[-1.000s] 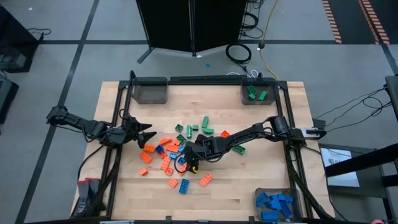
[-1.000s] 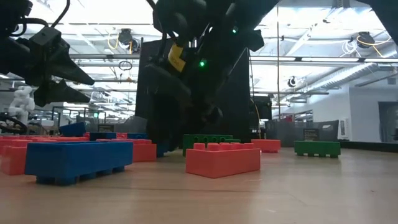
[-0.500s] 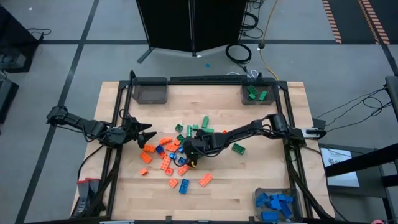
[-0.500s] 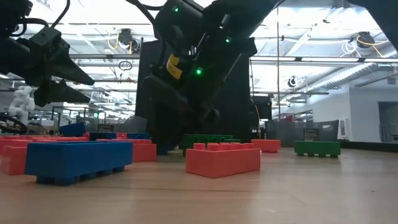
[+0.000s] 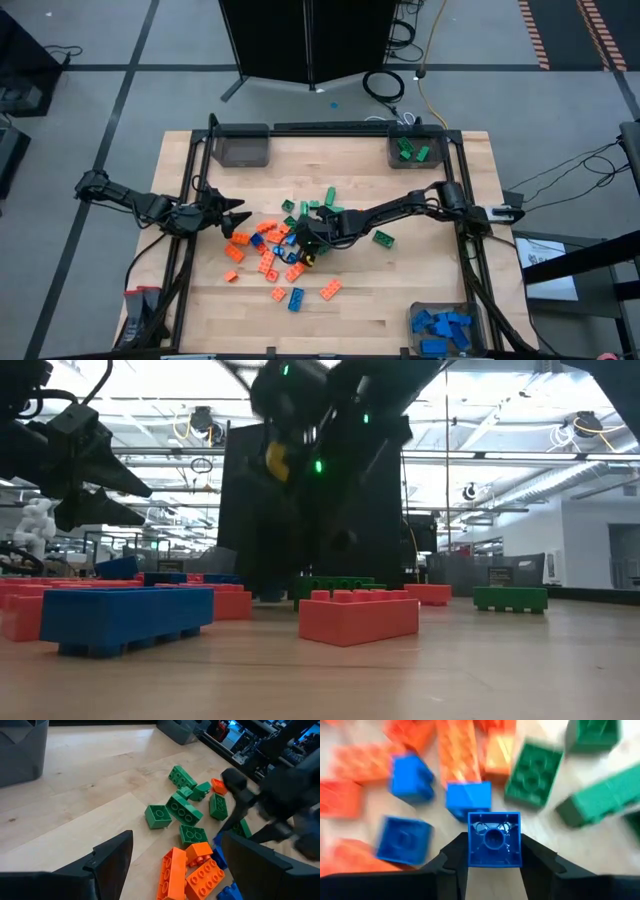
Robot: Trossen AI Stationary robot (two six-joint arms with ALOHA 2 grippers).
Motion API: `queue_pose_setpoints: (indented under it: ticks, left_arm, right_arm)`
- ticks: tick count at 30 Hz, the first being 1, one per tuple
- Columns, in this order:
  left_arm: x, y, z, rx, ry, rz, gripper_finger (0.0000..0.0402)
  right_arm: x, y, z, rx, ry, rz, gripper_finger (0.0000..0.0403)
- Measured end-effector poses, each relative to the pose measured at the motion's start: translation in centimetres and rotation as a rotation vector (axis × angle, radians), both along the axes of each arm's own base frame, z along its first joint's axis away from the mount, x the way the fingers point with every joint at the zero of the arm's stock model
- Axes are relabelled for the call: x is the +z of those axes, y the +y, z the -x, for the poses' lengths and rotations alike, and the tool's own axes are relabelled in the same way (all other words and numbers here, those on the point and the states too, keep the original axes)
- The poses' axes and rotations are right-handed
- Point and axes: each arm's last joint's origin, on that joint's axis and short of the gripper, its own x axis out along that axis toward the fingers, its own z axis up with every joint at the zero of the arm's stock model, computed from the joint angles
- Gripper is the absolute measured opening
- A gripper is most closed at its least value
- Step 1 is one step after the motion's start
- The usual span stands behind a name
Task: Sort blocks
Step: Put the blue game piece into the bottom black bin
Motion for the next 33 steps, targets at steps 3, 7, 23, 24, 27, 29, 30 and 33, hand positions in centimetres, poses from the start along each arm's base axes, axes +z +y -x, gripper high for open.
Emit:
queue_pose_setpoints:
  ticks: [3,7,23,24,27,29,30,33]
  left_arm:
    - [0.0,0.0,0.0,0.0,0.0,0.0,0.0303]
    - [0.0,0.0,0.0,0.001,-0.002,0.007,0.0303]
    - [-0.1,-0.1,-0.1,-0.024,0.014,-0.003,0.0303]
    - [-0.1,-0.1,0.0,-0.025,0.015,-0.007,0.0303]
    - [-0.1,-0.1,0.0,-0.026,0.015,-0.008,0.0303]
    - [-0.1,-0.1,0.0,-0.026,0.015,-0.008,0.0303]
    - [-0.1,-0.1,0.0,-0.026,0.015,-0.008,0.0303]
    - [-0.1,-0.1,-0.1,-0.026,0.016,-0.009,0.0303]
  right_arm:
    - [3.4,-0.1,0.4,0.025,-0.053,0.016,0.0121]
    - [8.3,0.3,2.1,0.05,-0.055,0.026,0.0121]
    - [17.3,13.2,19.3,-0.057,0.27,-0.183,0.0121]
    - [17.1,14.1,20.1,-0.079,0.291,-0.19,0.0121]
    - [16.3,16.9,22.1,-0.131,0.334,-0.216,0.0121]
    - [15.8,18.4,23.3,-0.168,0.352,-0.234,0.0121]
    - [15.6,19.1,23.8,-0.189,0.356,-0.246,0.0121]
    - [14.5,21.0,25.0,-0.249,0.385,-0.268,0.0121]
